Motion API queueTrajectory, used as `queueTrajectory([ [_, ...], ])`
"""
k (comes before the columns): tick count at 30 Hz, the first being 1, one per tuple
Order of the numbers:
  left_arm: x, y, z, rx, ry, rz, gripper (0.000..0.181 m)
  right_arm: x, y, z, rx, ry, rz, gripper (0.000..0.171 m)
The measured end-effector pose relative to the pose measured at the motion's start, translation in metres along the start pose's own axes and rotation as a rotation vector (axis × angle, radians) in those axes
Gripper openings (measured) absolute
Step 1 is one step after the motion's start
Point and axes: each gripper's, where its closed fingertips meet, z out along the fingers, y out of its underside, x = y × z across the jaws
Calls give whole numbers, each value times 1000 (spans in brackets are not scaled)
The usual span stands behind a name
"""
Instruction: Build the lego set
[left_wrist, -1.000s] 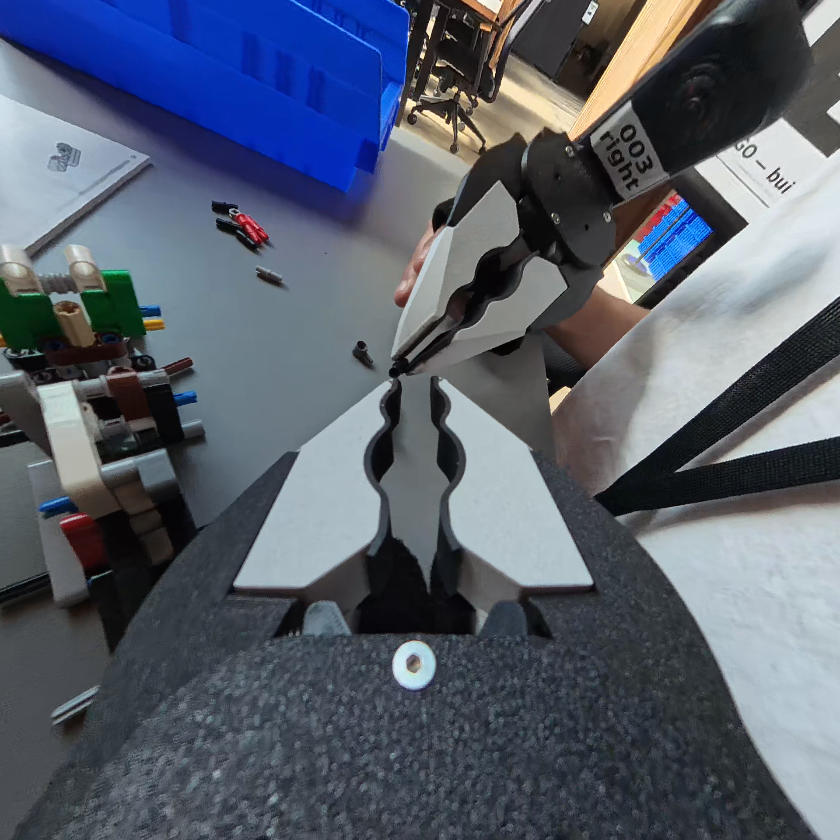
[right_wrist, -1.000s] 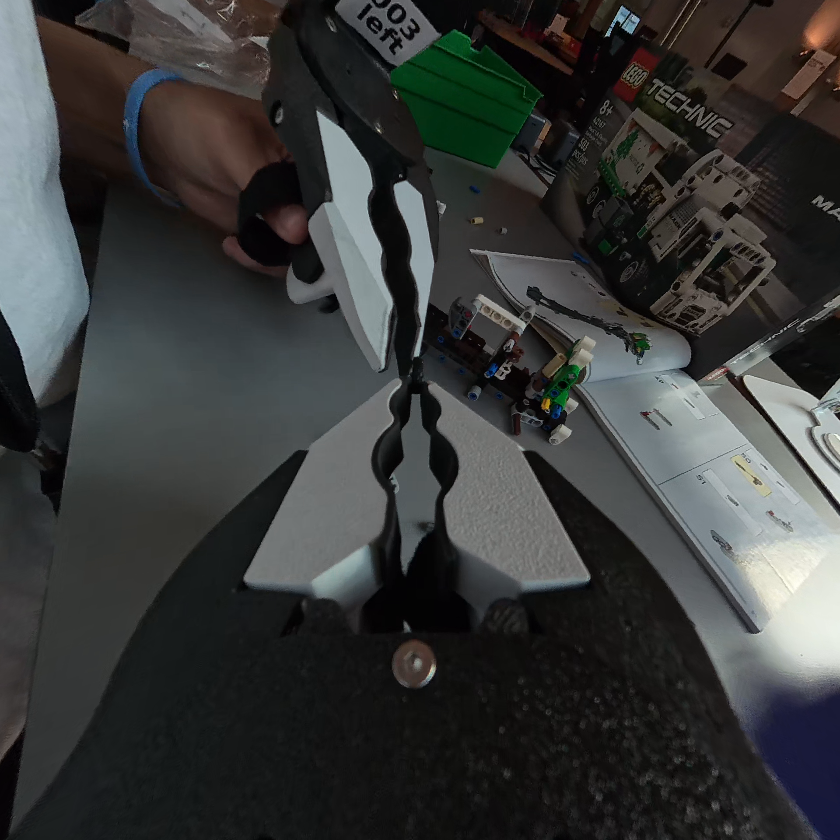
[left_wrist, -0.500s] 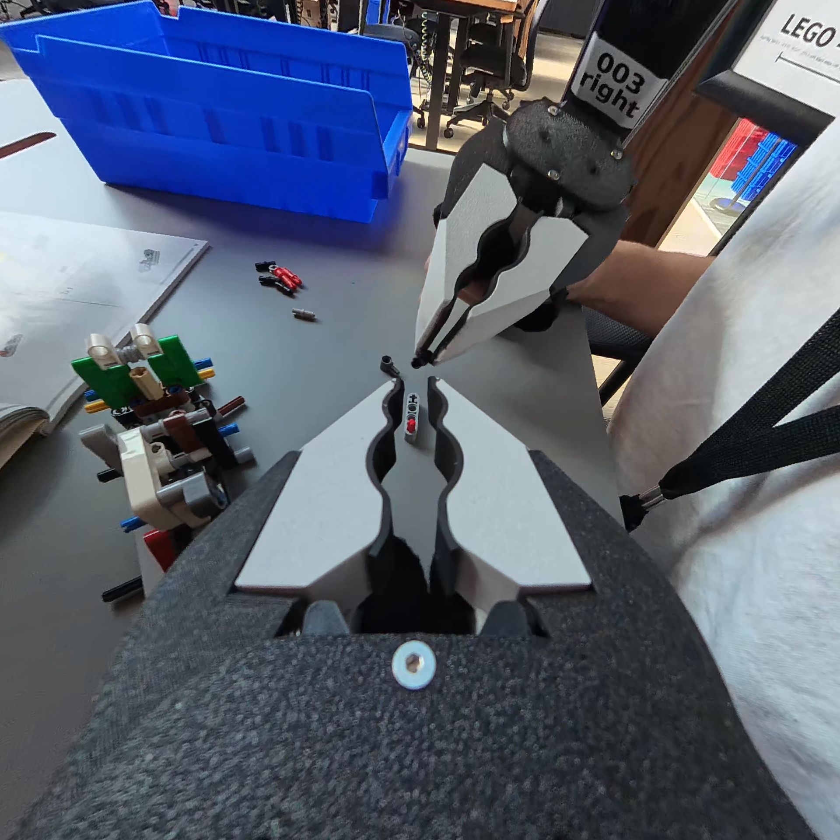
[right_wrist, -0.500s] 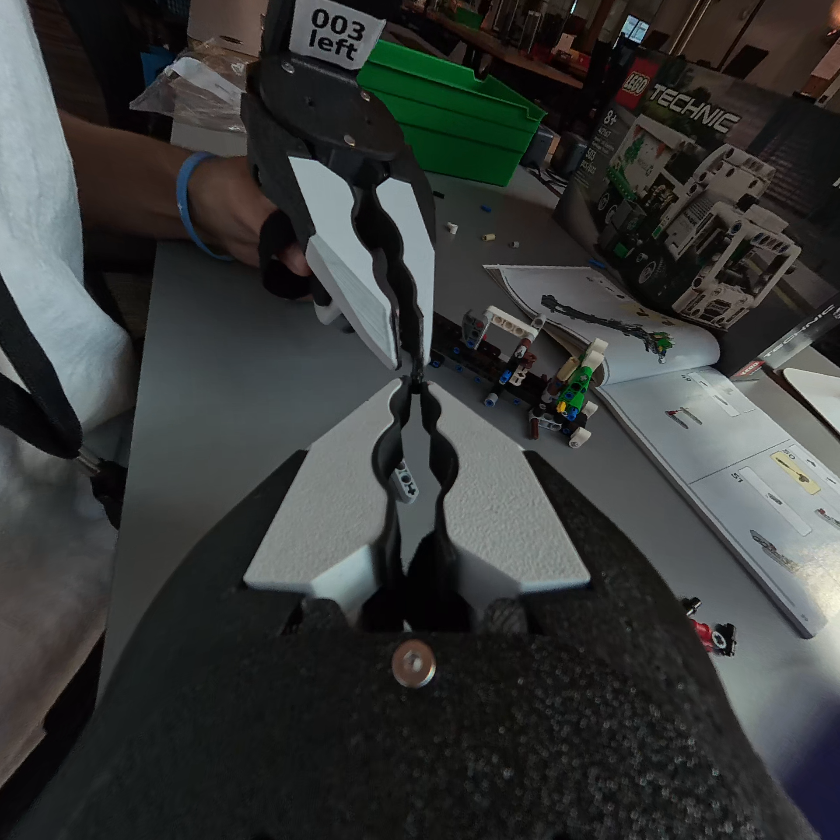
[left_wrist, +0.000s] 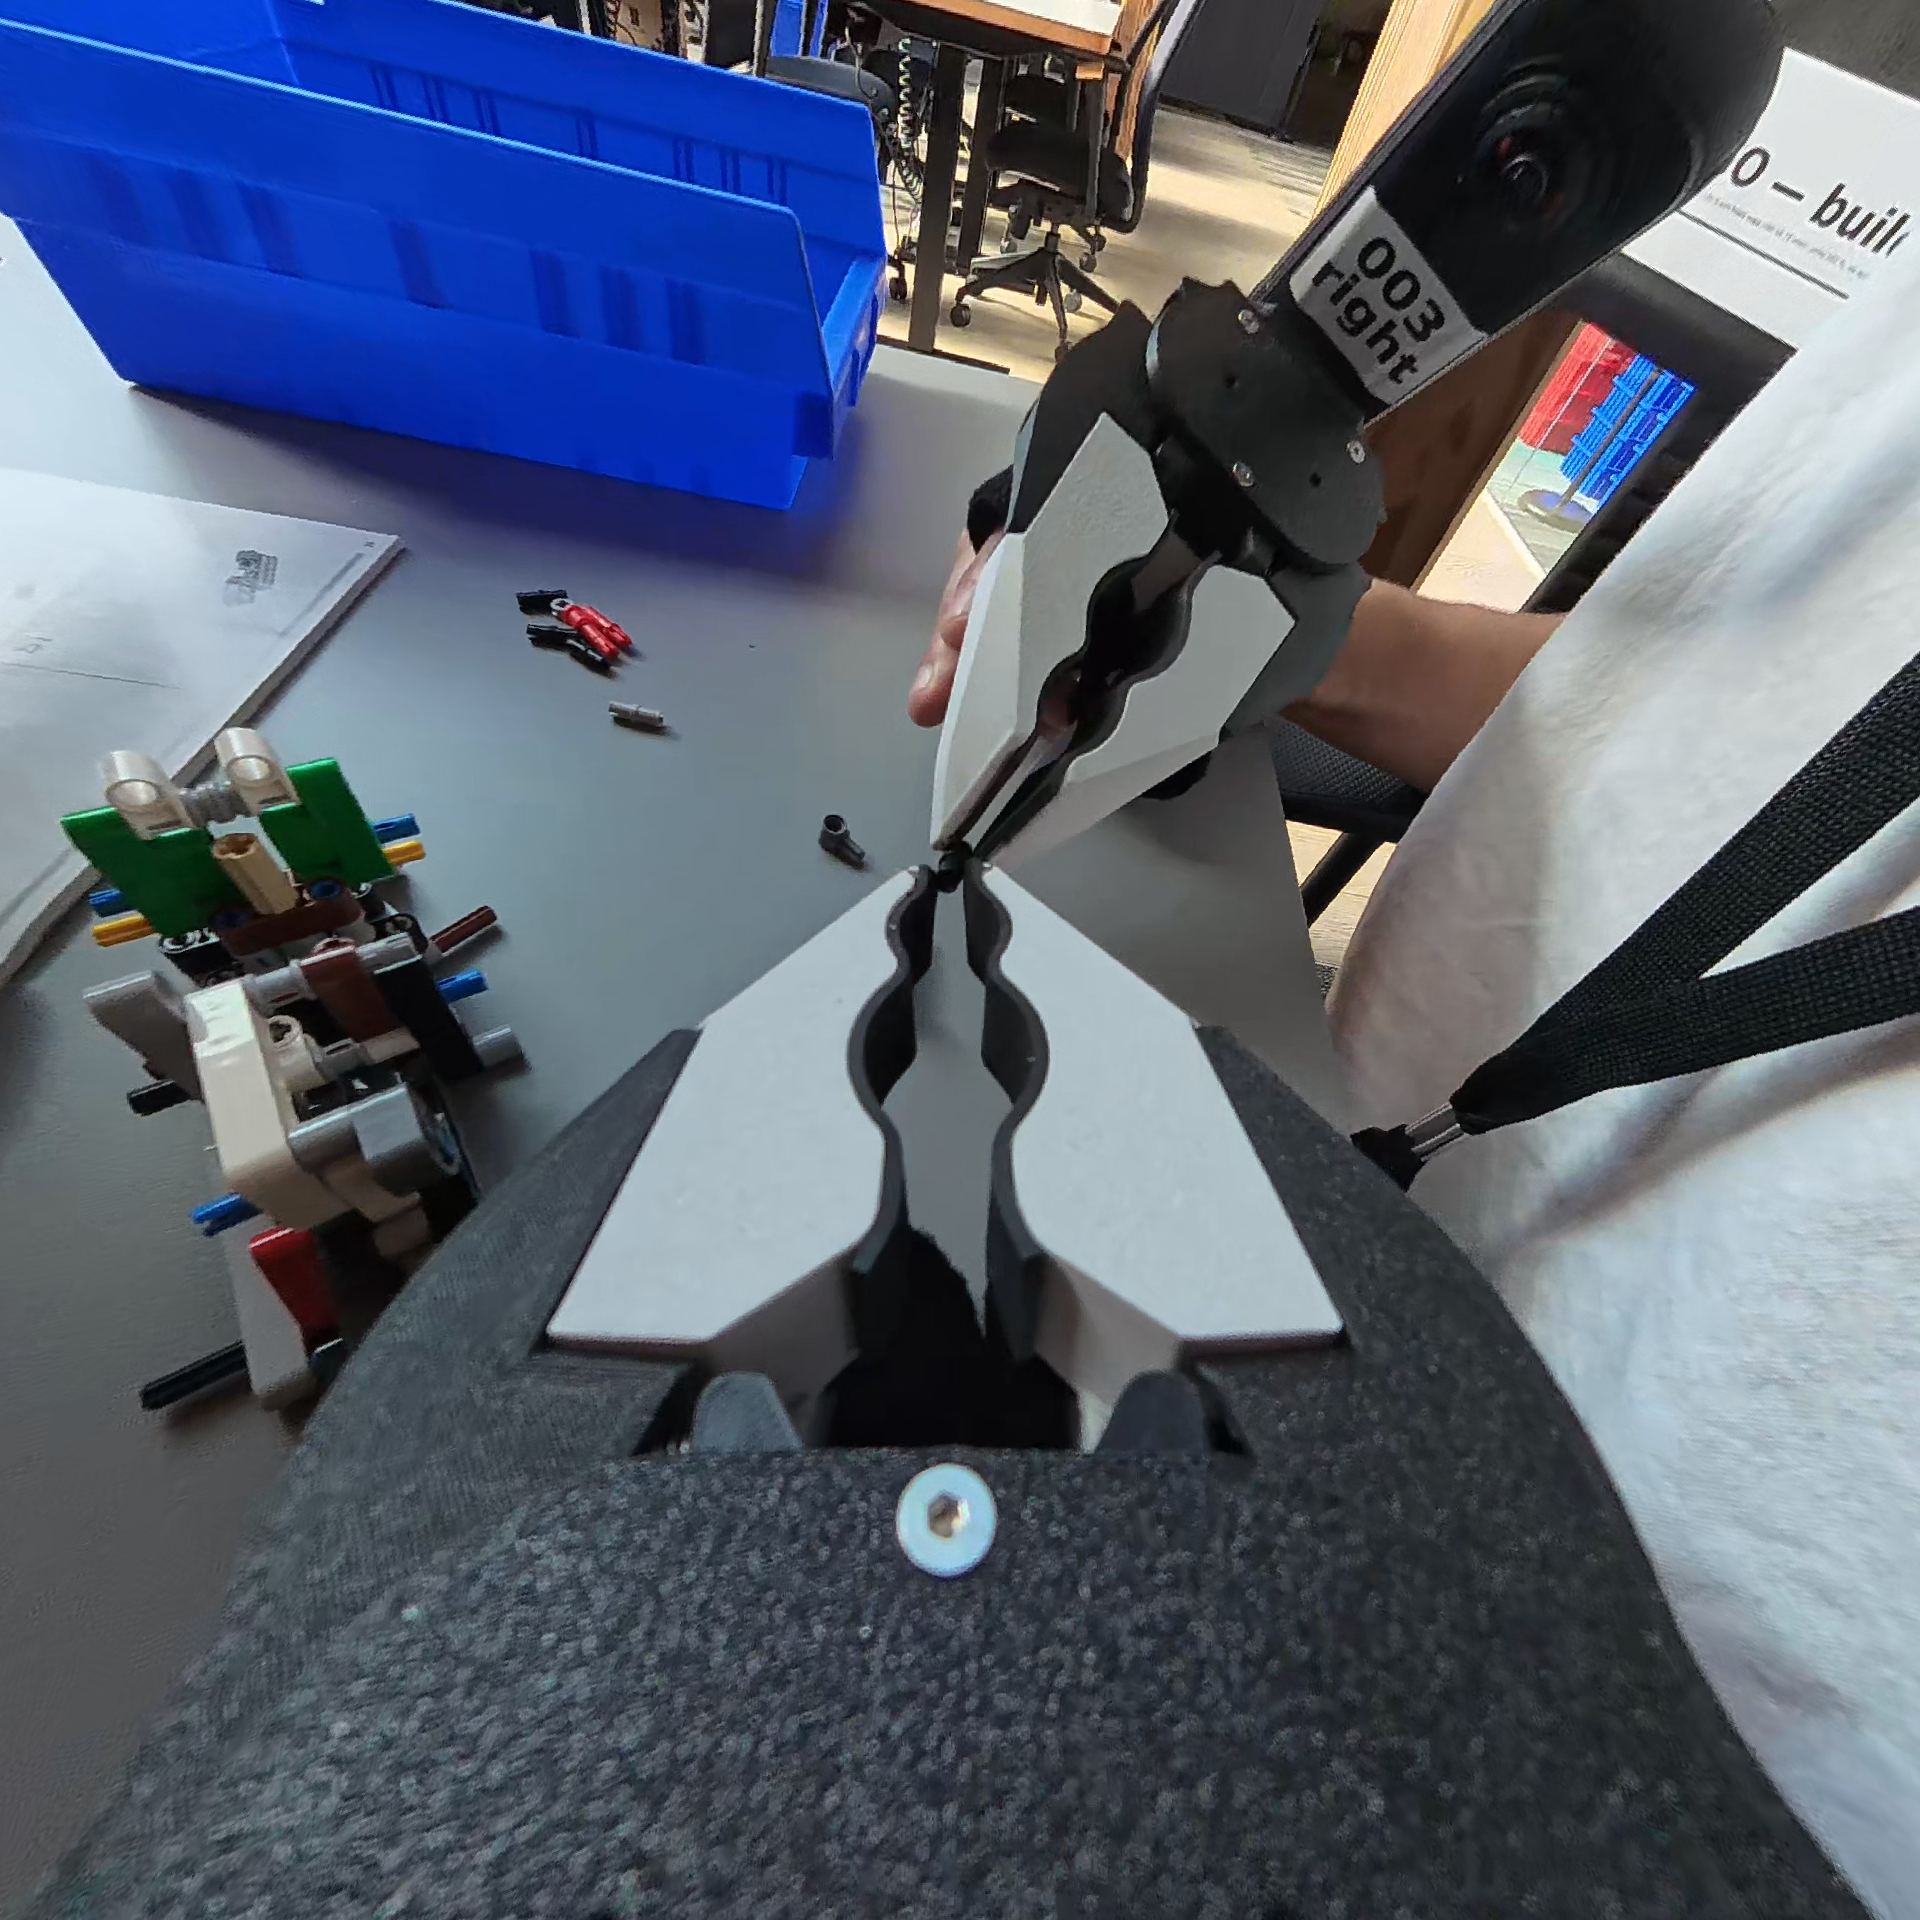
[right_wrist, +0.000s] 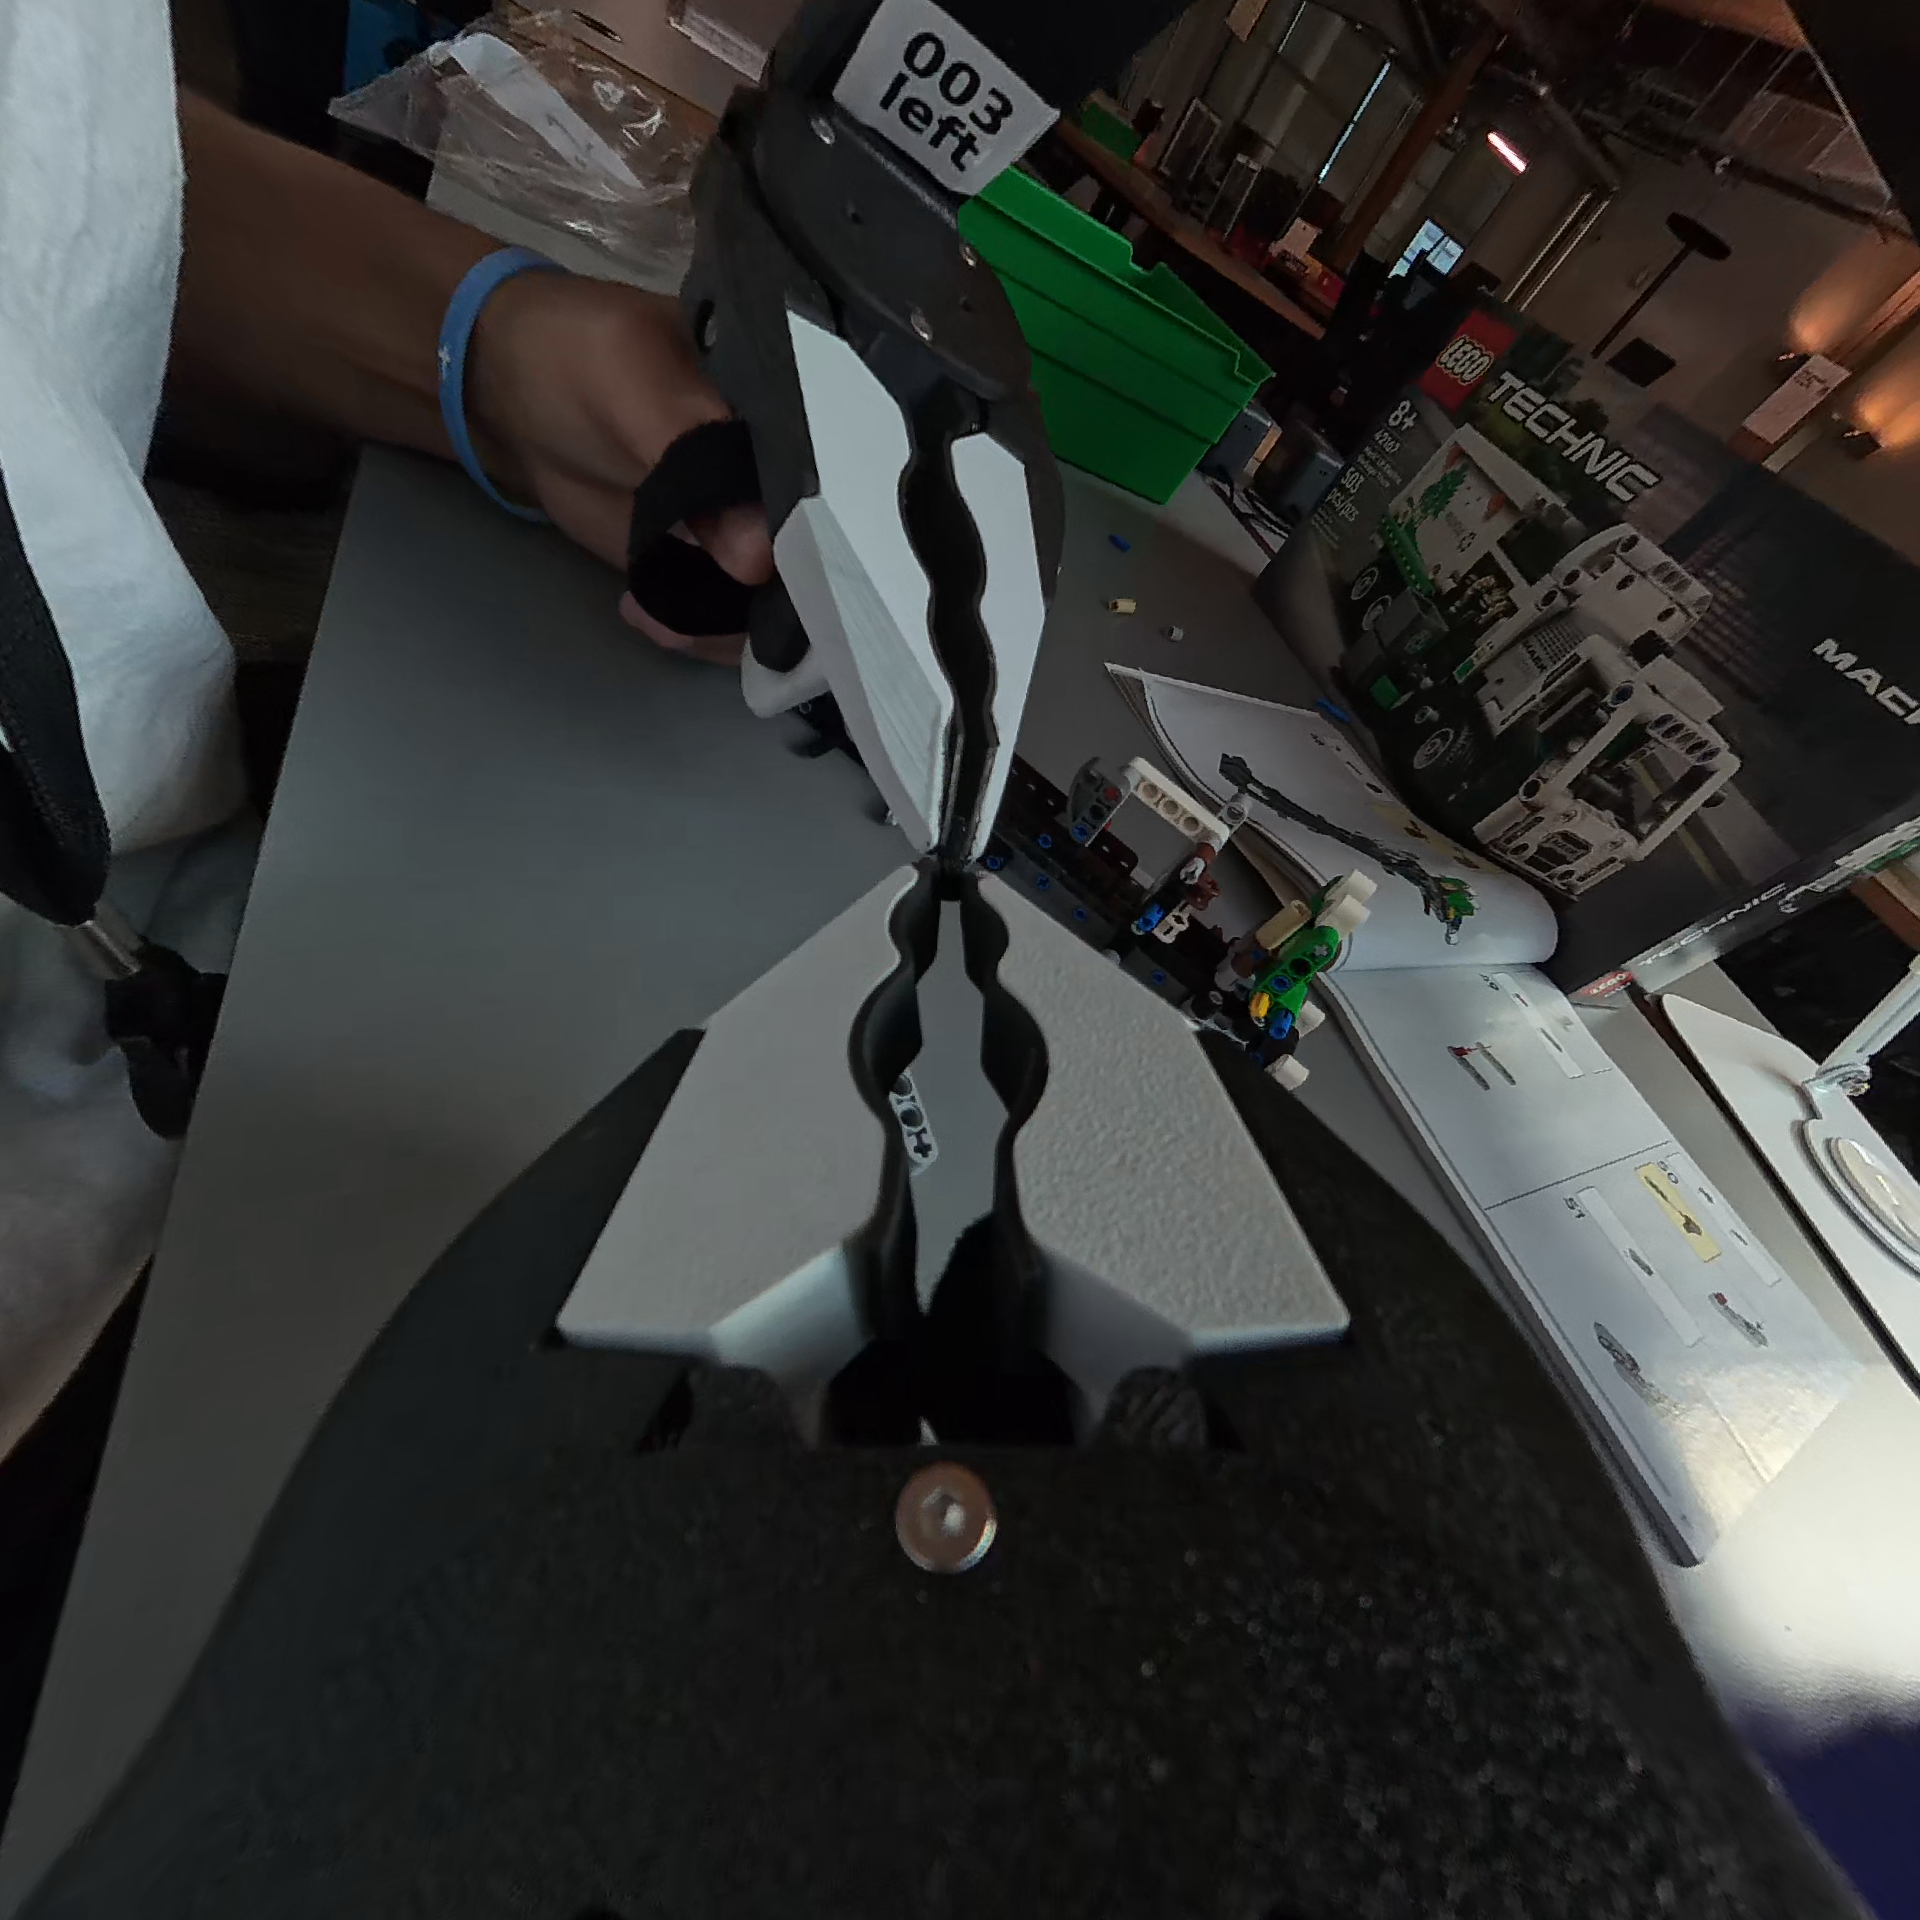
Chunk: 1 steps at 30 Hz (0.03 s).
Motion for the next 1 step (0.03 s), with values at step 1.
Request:
queueTrajectory([
  [1,0,0,0,-1,0,0,3,0,0,0,2,-3,3,3],
])
